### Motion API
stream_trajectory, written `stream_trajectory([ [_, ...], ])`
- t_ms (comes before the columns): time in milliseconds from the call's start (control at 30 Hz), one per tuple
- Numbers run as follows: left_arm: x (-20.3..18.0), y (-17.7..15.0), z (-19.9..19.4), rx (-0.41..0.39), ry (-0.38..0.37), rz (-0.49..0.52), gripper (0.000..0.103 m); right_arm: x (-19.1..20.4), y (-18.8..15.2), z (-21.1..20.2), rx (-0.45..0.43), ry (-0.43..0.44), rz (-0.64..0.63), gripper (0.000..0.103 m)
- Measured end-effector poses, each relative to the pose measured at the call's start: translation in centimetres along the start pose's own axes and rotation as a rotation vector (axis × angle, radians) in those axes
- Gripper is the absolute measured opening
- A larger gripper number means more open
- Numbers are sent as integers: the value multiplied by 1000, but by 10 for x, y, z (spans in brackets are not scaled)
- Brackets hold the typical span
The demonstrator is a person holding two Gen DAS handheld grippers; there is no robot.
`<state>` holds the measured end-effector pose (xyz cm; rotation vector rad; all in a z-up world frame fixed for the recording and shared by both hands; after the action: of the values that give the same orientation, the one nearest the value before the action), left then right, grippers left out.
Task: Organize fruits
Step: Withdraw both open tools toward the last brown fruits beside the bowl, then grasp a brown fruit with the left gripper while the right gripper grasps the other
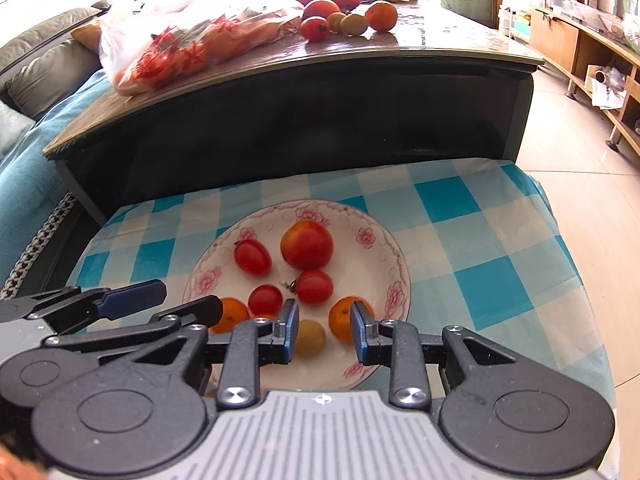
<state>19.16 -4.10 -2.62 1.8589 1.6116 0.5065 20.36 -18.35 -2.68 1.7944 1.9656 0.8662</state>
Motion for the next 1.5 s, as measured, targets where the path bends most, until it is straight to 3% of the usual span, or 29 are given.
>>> stream_trajectory([
  [233,9,-17,-13,27,-2,-31,59,15,-25,-16,30,31,-49,34],
  [500,20,-32,-19,64,10,-52,60,23,-52,-15,100,74,-10,34],
  [900,41,-34,-18,75,28,-110,60,38,-51,14,140,120,92,34],
  [1500,32,-46,0,131,22,-87,60,38,-58,25,170,92,45,30],
])
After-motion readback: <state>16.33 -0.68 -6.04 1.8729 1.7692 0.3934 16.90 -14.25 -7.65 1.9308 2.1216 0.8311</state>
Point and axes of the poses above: each gripper's, at about its wrist camera, not at the fingertips, and z roughly the way its jaws point, x to its left, y to its top, the point moved 7 cm from there along z, roughly the way its jaws point, and after that the axes turned 4 degrees about -z, right-handed, at the moved point
